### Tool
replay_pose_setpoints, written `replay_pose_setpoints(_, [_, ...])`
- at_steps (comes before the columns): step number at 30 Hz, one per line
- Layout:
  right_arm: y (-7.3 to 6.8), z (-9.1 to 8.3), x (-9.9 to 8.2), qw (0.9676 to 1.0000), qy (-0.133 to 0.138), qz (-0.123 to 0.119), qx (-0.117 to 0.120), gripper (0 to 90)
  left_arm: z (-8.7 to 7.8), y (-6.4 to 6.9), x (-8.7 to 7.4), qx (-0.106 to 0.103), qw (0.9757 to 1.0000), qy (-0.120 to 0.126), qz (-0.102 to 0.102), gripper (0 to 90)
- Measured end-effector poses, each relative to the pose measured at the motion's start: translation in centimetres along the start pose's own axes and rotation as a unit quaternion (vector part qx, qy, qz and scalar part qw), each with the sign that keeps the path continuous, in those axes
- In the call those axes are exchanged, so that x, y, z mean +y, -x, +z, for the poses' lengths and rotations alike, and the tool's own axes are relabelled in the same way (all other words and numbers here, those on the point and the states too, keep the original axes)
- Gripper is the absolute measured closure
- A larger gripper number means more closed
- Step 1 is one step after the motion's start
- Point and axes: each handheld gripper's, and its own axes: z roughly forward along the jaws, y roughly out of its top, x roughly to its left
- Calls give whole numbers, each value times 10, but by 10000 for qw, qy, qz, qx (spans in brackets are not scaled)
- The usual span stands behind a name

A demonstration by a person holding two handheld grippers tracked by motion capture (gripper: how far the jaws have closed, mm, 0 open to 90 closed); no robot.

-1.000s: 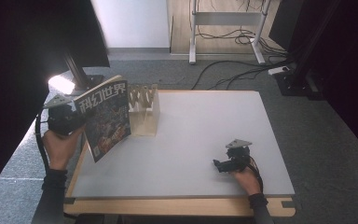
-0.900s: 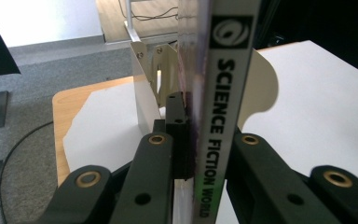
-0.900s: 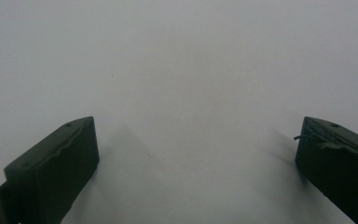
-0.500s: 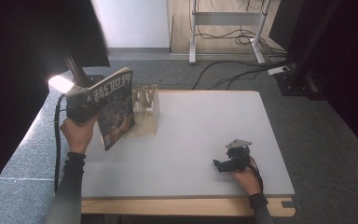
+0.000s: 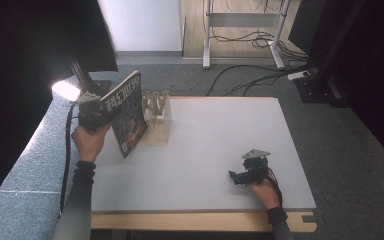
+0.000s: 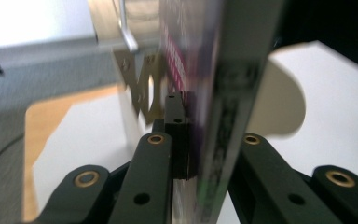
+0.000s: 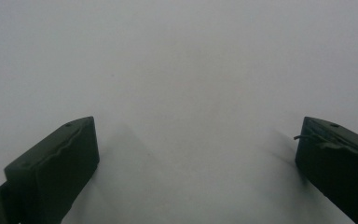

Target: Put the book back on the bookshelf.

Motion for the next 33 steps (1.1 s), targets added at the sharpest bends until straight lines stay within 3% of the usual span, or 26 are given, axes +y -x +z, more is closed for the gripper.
replay_pose_setpoints(3, [0, 0, 0, 10000, -1, 4, -1, 0, -4, -5, 0, -95, 9988, -459, -124, 803])
replay_pose_setpoints(5, [0, 0, 0, 10000, 0, 13, -1, 0, -5, -7, -1, -70, 9987, -488, -101, 805])
replay_pose_setpoints(8, [0, 0, 0, 10000, 0, 14, -1, 0, -2, -5, -1, 95, 9997, -225, -93, 824])
replay_pose_setpoints(13, [0, 0, 0, 10000, -3, 14, 7, 0, 13, -2, -1, 53, 9994, 286, -178, 828])
replay_pose_setpoints(16, [0, 0, 0, 10000, 0, -3, 7, 0, 22, -3, 0, -29, 9987, 373, -357, 825])
replay_pose_setpoints(19, [0, 0, 0, 10000, -1, -5, 6, 0, 21, -5, -1, 200, 9985, 372, -350, 817])
replay_pose_setpoints(22, [0, 0, 0, 10000, -3, 2, 6, 0, 19, -10, -5, 179, 9985, 334, -399, 794])
replay_pose_setpoints(27, [0, 0, 0, 10000, -4, 3, 1, 0, 19, -14, -7, 172, 9987, 317, -358, 597])
replay_pose_setpoints(28, [0, 0, 0, 10000, -5, 3, 1, 0, 19, -14, -7, 183, 9988, 300, -346, 477])
replay_pose_setpoints(29, [0, 0, 0, 10000, -5, 3, 1, 0, 18, -14, -7, 179, 9988, 308, -338, 477])
replay_pose_setpoints(33, [0, 0, 0, 10000, -3, 6, -3, 0, 13, -14, -10, 138, 9985, 435, -292, 287])
